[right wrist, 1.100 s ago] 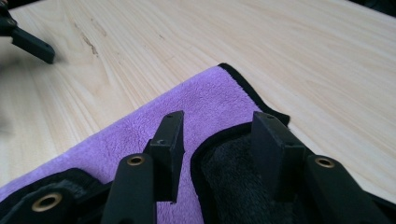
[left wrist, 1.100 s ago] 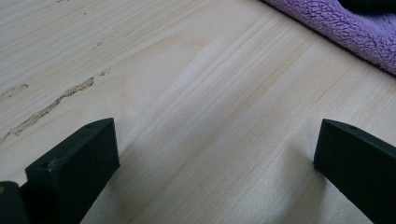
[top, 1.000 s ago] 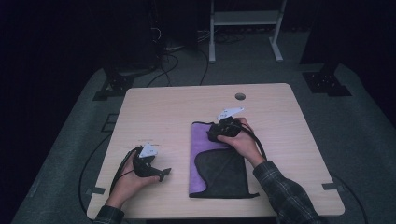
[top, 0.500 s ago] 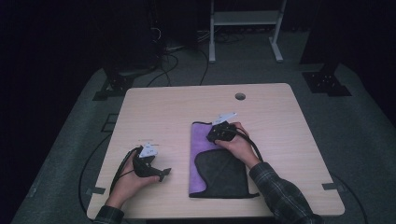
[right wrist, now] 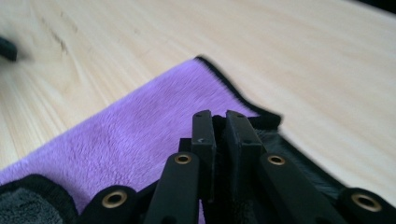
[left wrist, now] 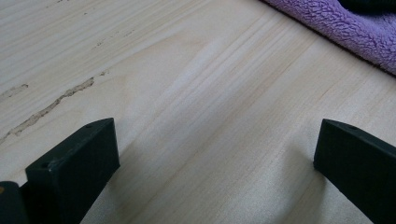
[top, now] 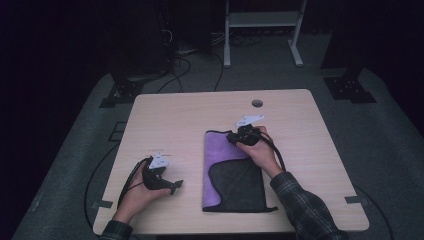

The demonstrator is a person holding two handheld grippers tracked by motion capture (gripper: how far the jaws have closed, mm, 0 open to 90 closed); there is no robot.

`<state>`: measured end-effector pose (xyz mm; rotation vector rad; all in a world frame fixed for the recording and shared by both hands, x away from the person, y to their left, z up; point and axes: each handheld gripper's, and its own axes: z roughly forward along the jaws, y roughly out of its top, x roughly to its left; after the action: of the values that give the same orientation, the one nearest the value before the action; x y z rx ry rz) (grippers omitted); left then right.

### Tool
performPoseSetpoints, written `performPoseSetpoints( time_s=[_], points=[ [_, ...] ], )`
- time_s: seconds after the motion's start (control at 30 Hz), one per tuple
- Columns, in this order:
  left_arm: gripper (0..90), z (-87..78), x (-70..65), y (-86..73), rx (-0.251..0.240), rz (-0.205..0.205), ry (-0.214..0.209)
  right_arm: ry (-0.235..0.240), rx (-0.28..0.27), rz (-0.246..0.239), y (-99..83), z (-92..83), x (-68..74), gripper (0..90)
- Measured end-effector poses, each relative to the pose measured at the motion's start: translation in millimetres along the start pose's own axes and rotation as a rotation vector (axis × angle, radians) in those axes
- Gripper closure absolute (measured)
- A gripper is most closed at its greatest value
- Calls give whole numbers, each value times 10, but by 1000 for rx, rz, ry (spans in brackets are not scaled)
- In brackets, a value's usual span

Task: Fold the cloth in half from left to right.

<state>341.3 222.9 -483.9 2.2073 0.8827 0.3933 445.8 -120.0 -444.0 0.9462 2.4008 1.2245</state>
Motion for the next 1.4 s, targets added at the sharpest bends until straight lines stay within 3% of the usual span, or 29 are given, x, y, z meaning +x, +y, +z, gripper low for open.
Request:
performPoseSetpoints(
  time_s=[0.17,0.47,0.8,0.9,1.0,1.13,1.27,1.4],
  points=[
    [0,0,0,0,0,0,0,-50,-36,39,18,-169,-164,817],
    [0,0,0,0,0,0,0,-105,-43,99,-70,-270,-433,817],
    [0,0,0,0,0,0,0,-130,20,119,-305,-137,-676,764],
    [0,0,0,0,0,0,0,-181,59,116,-394,-113,-765,711],
    [0,0,0,0,0,0,0,-204,50,135,-432,-164,-843,675],
    [0,0,1,0,0,0,0,-224,36,135,-420,-238,-867,646],
    [0,0,1,0,0,0,0,-202,9,140,-375,-337,-832,613],
    [0,0,1,0,0,0,0,-164,13,110,-337,-413,-706,583]
  ],
)
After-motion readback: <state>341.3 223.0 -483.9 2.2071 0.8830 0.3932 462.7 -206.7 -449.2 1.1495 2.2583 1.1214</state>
